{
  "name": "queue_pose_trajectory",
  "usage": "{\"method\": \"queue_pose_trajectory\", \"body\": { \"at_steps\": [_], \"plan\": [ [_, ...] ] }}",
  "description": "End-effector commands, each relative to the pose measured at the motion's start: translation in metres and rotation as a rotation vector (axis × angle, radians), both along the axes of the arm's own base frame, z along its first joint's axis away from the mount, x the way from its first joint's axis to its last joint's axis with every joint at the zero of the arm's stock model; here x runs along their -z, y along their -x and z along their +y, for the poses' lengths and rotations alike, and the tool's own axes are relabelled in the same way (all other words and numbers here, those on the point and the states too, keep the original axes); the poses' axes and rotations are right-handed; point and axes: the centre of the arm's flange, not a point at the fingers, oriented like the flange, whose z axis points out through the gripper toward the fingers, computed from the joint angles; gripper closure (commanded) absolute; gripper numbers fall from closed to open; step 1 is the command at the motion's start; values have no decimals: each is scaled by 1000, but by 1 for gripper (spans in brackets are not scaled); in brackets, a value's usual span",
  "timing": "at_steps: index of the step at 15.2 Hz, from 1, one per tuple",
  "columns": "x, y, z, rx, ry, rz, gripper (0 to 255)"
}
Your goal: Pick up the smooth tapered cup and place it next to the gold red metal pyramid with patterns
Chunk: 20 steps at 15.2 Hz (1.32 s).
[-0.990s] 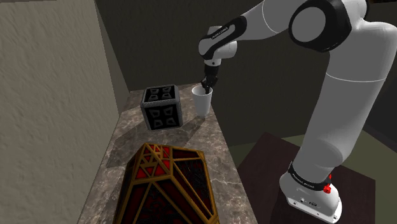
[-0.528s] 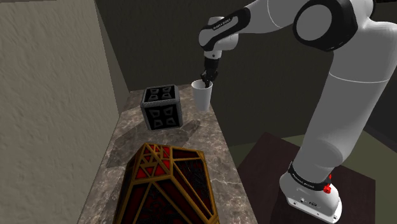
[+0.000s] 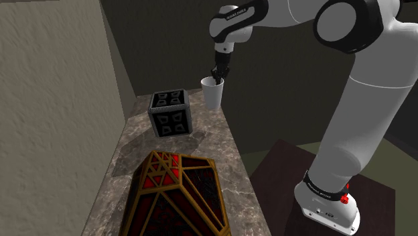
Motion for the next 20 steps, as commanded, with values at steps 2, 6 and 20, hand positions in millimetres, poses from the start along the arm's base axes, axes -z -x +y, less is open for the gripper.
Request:
{"method": "queue_pose_trajectory", "body": {
  "at_steps": [2,6,20],
  "plan": [
    [-16,0,1,0,0,0,255],
    [-37,0,1,0,0,0,255],
    [-111,0,1,0,0,0,255]
  ]
}}
